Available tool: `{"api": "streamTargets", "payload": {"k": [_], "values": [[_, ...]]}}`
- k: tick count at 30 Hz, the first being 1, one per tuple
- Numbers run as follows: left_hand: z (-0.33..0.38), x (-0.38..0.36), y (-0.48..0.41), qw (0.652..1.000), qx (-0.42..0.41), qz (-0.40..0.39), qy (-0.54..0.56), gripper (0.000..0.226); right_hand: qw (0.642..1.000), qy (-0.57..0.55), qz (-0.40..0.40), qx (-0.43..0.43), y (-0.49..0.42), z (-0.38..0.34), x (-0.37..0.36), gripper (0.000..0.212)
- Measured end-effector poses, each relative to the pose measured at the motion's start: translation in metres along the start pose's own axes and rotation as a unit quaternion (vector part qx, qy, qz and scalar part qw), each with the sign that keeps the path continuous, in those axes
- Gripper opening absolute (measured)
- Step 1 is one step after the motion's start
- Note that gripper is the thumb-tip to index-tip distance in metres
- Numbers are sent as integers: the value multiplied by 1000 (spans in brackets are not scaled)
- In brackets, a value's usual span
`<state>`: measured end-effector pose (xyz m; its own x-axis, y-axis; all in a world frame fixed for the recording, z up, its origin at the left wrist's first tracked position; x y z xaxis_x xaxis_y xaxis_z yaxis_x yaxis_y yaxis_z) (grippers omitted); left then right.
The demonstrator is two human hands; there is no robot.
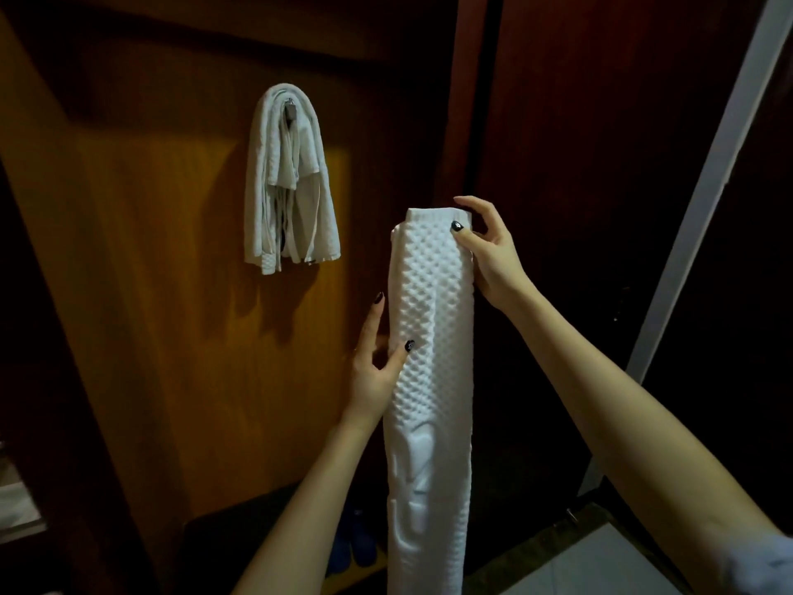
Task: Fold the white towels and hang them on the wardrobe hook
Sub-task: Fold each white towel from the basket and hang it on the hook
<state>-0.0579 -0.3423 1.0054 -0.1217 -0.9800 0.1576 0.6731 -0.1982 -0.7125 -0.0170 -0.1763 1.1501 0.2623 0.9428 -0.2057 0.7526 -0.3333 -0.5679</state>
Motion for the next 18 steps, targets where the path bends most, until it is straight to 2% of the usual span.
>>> {"api": "streamTargets", "payload": {"k": [4, 11, 18], "values": [[8, 0, -3, 999, -5, 22, 23, 73, 1000, -23, 3, 1, 2, -4, 2, 37], [15, -10, -11, 998, -8, -66, 10, 61, 994, -103, 17, -19, -12, -6, 12, 34], [12, -5, -16, 1000, -13, 21, 12, 57, 995, -66, 72, -12, -19, -2, 25, 35]]}}
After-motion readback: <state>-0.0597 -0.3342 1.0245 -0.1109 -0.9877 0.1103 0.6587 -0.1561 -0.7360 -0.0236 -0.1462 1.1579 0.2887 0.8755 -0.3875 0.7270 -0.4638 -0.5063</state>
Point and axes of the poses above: each hand's wrist, its own y-axis away from the middle knuckle, its own x-axis out of the back of the hand, z = x × y, the point moved 3 cm from there along -y, towards the middle knuckle, and after that the axes turned 14 degrees about -y, right-handed, at the moved point
